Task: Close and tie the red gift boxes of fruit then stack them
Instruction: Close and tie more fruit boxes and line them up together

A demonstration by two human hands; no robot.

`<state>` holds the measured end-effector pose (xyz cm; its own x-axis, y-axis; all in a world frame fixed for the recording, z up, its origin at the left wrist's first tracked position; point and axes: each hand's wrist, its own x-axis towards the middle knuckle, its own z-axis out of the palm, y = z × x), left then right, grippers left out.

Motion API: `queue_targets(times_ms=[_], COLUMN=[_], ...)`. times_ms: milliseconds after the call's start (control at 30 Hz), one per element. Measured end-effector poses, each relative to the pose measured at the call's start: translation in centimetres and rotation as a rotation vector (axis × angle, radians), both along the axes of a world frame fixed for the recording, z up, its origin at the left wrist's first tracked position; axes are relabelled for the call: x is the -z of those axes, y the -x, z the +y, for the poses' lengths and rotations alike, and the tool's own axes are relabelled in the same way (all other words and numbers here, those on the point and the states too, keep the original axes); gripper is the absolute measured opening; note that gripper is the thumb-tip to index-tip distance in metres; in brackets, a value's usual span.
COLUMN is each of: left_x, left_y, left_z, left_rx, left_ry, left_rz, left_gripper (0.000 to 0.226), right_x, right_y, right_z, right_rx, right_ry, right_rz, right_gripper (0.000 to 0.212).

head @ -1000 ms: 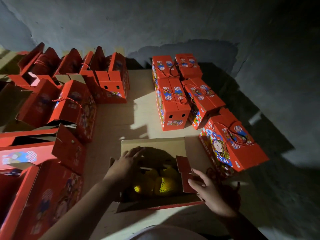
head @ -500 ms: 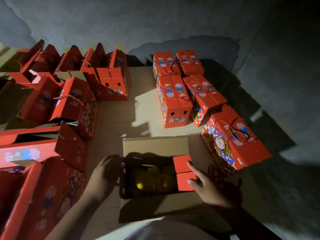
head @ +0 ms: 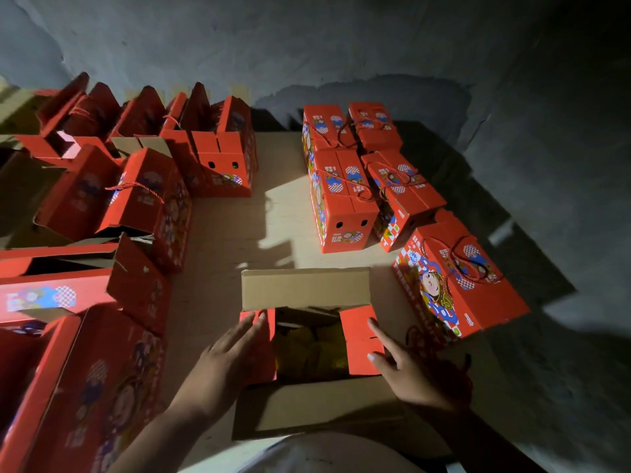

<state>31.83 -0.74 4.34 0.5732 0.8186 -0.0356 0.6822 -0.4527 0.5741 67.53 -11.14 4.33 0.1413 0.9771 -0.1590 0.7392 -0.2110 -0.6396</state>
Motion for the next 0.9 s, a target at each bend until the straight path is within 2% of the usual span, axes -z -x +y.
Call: queue_targets(times_ms=[67,100,300,433,567,667,733,767,867,900], left_x=[1.3,1.9,2.6,1.5,2.2,2.6,2.4,2.4,2.2,2.1], left_y=[0.4,0.6,1.1,1.4,2.5,3.0,3.1,3.1,2.5,2.4], left_z=[-0.3,-0.4,-0.9,-1.6,-3.0,-3.5,-3.6,-3.6,-3.6,-3.5], left_rx=[0.012,0.009,-0.006,0.070,0.100,0.149,0.161,0.151,0.041,-0.018], left_ry=[0.004,0.019,0.025,-0.118,-0.116,-0.022,0.045,0.059,0.057,0.056], left_rz=[0.119,0.136,0.060,0.130,0.140,0.116,0.050,-0.010,-0.186,-0.226], left_gripper=[0.061,0.061,0.062,0.075,0.065,0.080,0.097,0.097,0.069,0.061], right_x=[0.0,0.0,-0.1,-0.7,-1.1,-0.4,0.0,0.2,0.3,0.8], right_y=[0.0,0.0,0.0,-0.7,-1.8,-2.4,-2.5,-2.6,-1.5,-1.4], right_z=[-0.1,-0.1,-0.5,-1.1,-2.7,-3.8,-4.3,-4.4,-4.4,-4.1], right_rx=[0.002,0.004,-0.020,-0.123,-0.257,-0.281,-0.293,-0.276,-0.061,-0.004], right_ry=[0.000,0.006,0.036,0.010,0.040,0.037,0.026,0.004,-0.108,-0.102], right_rz=[0.001,0.005,-0.025,-0.164,-0.227,-0.292,-0.295,-0.280,-0.250,-0.230], right_gripper=[0.063,0.061,0.057,0.057,0.070,0.082,0.074,0.067,0.021,0.033])
